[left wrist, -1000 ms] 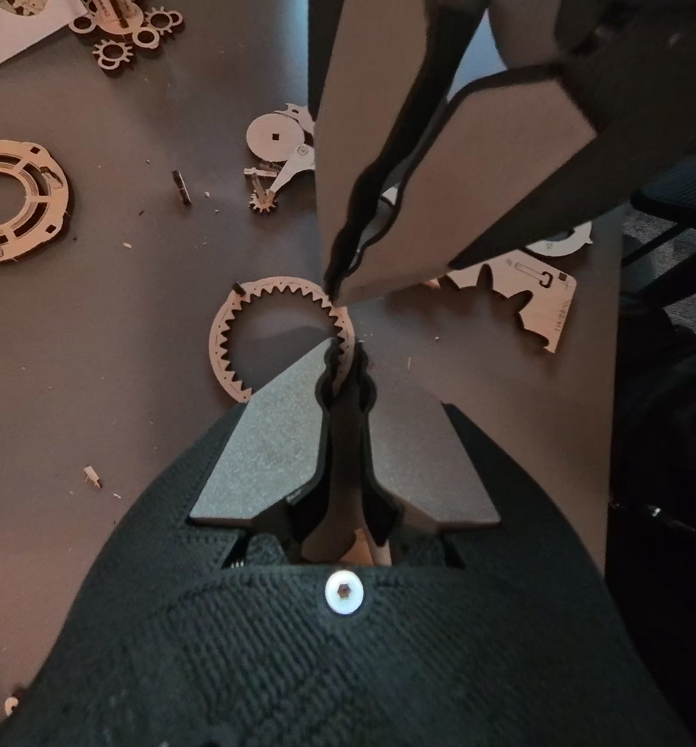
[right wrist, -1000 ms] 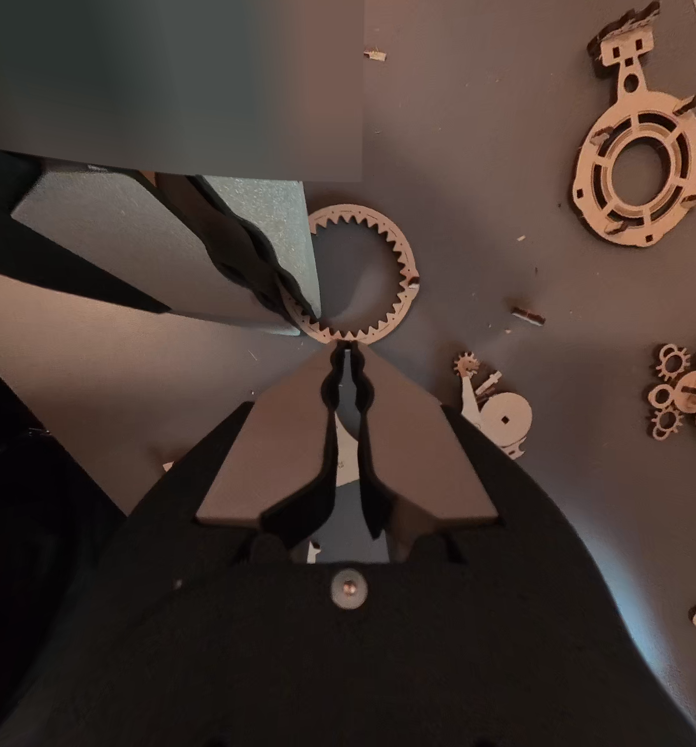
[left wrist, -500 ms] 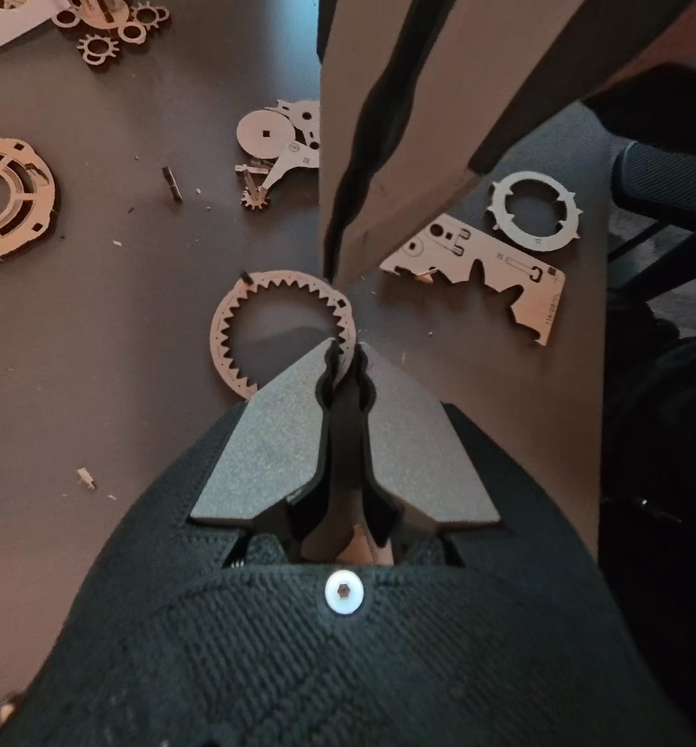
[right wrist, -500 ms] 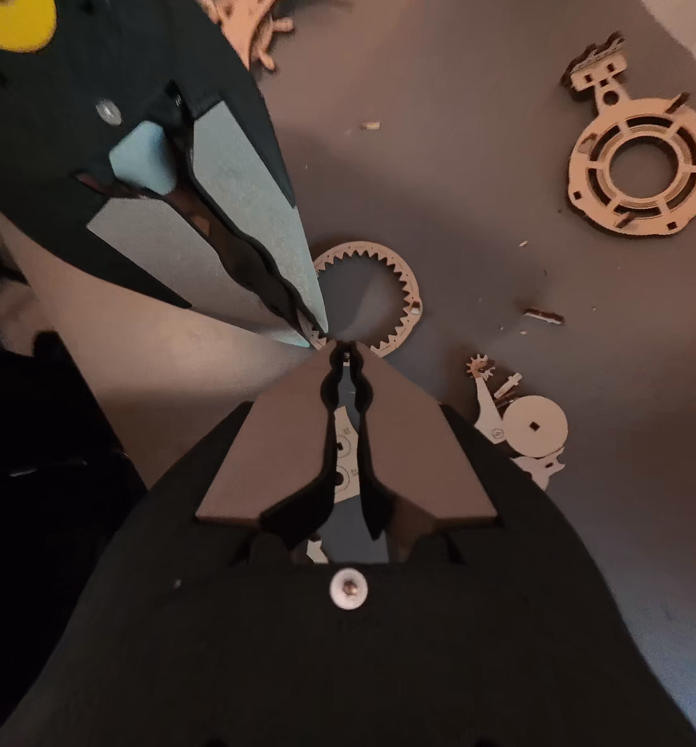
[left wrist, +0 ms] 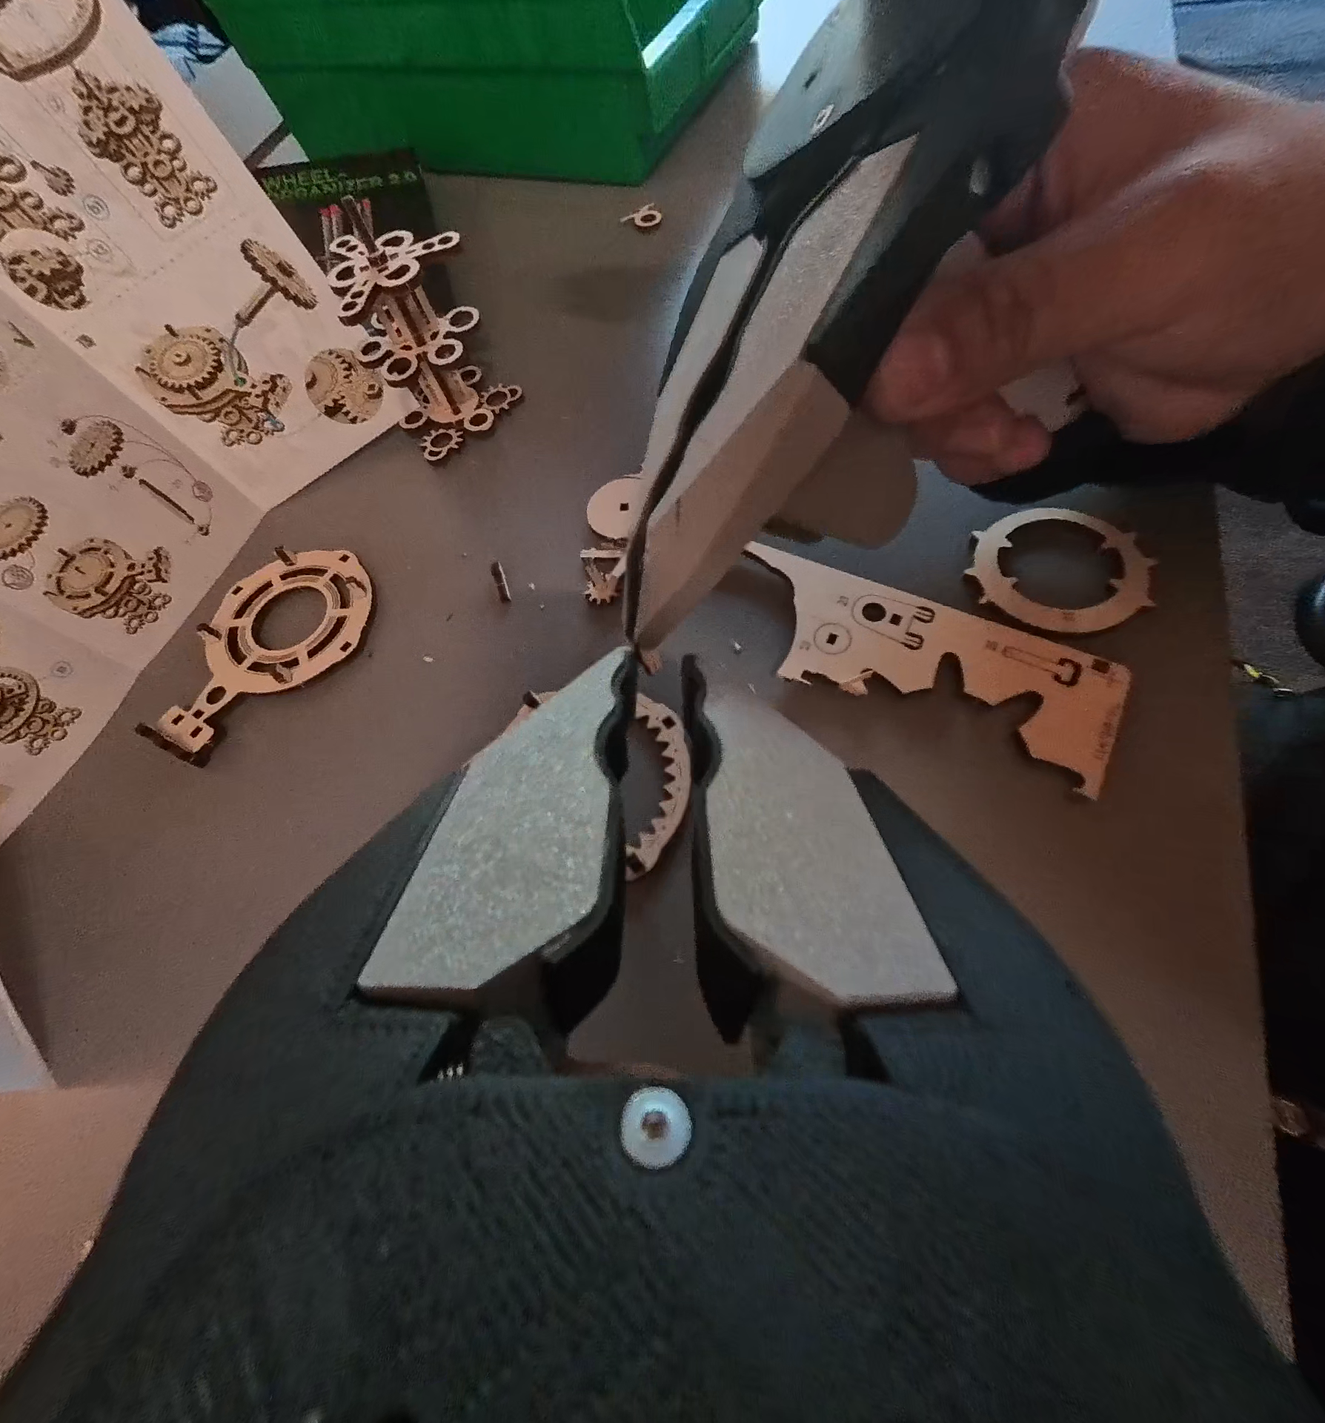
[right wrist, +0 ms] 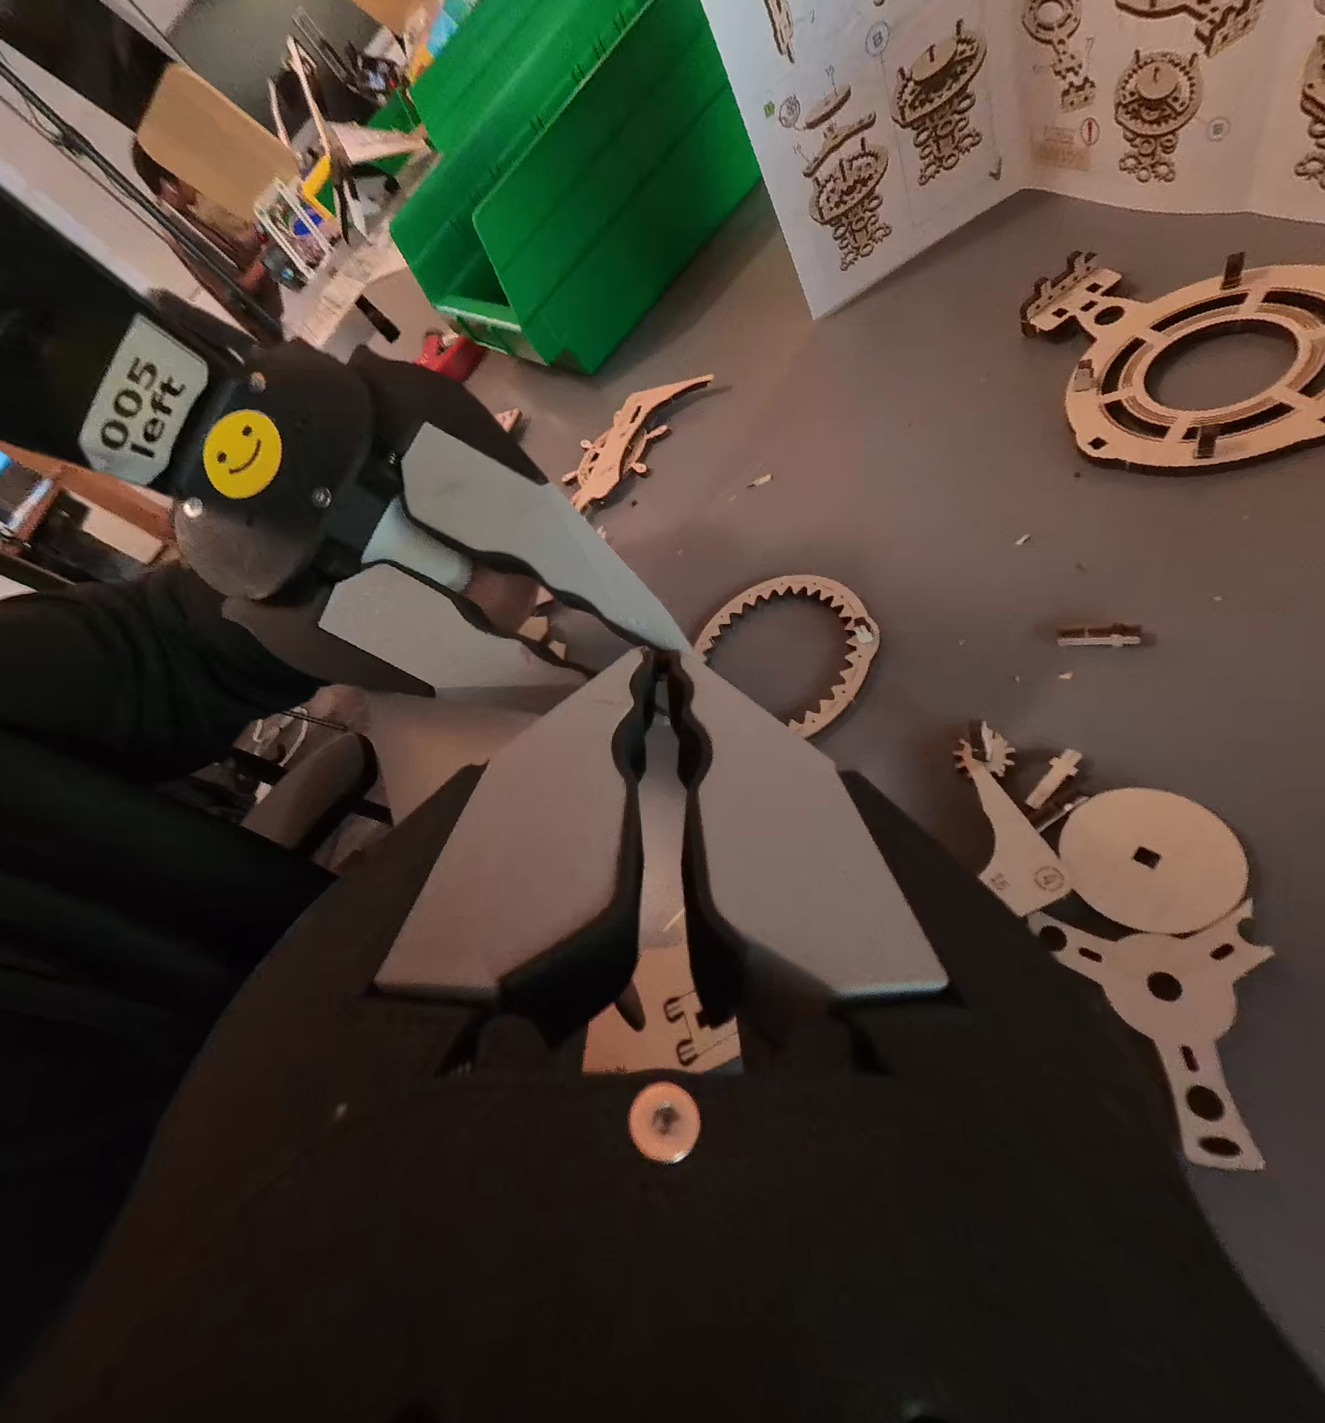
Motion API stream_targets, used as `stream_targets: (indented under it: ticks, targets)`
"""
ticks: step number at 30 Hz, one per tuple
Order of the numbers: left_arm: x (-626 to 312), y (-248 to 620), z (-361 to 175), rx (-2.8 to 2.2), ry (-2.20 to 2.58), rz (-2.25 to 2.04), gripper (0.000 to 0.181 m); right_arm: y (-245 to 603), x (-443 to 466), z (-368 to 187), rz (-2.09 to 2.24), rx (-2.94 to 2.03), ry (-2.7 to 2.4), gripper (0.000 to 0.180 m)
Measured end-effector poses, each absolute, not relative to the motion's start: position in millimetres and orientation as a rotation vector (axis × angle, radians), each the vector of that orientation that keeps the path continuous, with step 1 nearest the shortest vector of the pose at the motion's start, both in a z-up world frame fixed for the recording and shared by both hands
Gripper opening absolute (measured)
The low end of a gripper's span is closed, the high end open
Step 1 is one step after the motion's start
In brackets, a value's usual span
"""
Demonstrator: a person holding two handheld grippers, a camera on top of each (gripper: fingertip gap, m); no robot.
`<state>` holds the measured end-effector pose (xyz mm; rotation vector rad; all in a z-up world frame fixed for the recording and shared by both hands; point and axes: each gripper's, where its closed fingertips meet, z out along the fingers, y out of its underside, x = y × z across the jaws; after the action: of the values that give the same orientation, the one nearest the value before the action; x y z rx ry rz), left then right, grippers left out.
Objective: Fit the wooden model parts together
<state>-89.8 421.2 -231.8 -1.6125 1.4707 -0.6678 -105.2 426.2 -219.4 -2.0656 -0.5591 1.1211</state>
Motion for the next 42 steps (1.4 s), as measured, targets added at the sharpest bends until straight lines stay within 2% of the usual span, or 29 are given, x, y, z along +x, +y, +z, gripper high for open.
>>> stream_targets:
  ticks: [1, 7, 15, 20, 40, 42]
  targets:
    - [-90, 423, -231, -1.608, 1.462, -0.656, 0.004, 427, -105, -218, 1.130, -2.057, -0.548, 0.000]
    - [-92, 422, -226, -1.569, 1.469, -0.684, 0.000, 424, -106, -214, 1.134, -2.008, -0.575, 0.000]
    - [-92, 402, -222, -1.532, 1.506, -0.992, 0.000, 400, -97, -184, 1.070, -1.790, -0.919, 0.004]
    - [-91, 383, -210, -1.434, 1.536, -1.172, 0.001, 392, -100, -192, 0.915, -1.782, -1.143, 0.004]
    - [-93, 371, -216, -1.396, 1.630, -1.174, 0.001, 378, -108, -203, 0.776, -1.735, -1.429, 0.000]
    - [-93, 370, -216, -1.392, 1.634, -1.175, 0.001, 378, -108, -204, 0.762, -1.738, -1.446, 0.007]
